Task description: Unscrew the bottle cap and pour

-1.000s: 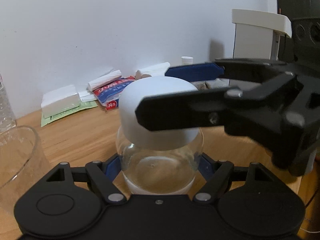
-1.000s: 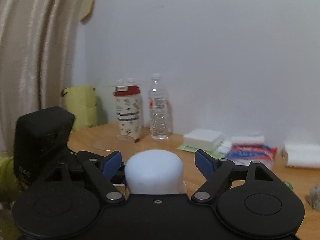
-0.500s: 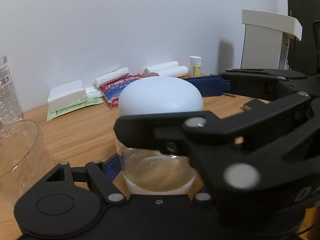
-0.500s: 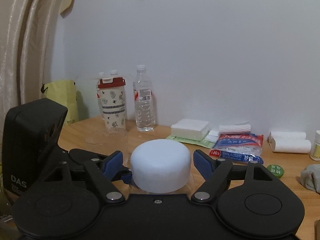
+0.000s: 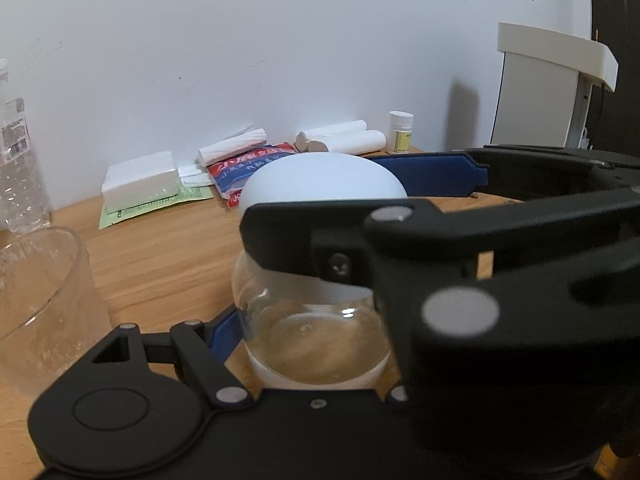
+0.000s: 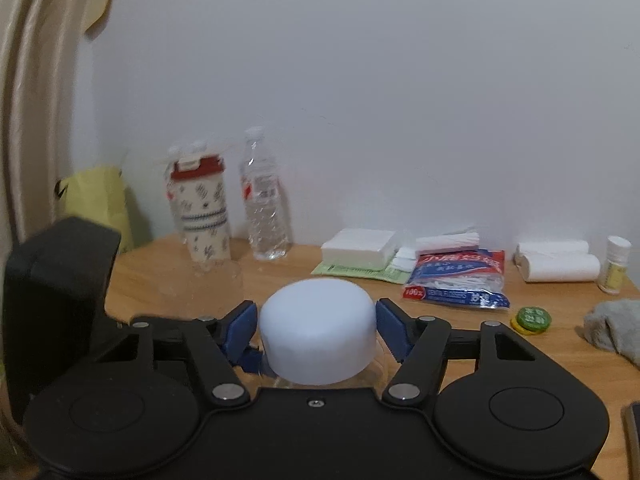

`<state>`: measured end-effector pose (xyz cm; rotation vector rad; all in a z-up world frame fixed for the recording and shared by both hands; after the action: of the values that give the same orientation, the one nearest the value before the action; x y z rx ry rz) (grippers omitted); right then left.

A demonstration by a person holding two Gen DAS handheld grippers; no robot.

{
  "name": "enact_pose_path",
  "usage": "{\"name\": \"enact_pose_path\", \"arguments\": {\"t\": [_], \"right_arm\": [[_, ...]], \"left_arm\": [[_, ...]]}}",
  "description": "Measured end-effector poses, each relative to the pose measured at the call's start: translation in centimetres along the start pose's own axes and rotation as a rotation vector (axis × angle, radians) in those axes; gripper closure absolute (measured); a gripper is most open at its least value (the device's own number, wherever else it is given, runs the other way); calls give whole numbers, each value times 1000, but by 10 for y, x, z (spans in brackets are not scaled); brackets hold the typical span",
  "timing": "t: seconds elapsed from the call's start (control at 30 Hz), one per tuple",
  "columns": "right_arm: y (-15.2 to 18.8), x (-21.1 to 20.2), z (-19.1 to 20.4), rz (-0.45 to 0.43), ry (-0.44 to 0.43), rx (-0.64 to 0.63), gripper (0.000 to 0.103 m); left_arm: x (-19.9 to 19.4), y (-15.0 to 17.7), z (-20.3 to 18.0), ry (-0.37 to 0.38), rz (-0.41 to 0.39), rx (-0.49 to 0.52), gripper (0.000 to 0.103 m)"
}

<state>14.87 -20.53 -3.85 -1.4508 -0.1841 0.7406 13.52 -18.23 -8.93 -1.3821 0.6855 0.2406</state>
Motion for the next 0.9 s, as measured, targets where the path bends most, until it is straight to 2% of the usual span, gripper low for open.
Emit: {"name": "enact_pose_path", "arguments": {"t": [0.3, 0.57, 0.9], "right_arm": [[5, 6, -1, 33, 14, -34, 32], [6, 5, -2, 20, -10, -44, 34], [7, 6, -8, 9, -134, -107, 34]], "left_arm": [[0, -1, -3, -20, -6, 13, 24], [-2, 0, -4, -19, -14, 25, 24], [-6, -1, -4, 20, -19, 58, 24]]}}
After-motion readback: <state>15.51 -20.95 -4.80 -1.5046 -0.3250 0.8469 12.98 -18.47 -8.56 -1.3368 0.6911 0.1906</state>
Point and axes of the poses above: each gripper's, at about its wrist camera, not at the fingertips, and x roughly the way its jaws point, z to its left, y to its underside, the point moved 8 cm from there along x, roughly the way its jaws point, and after that the axes turned 5 degrees about -y, right-handed, at the moved point
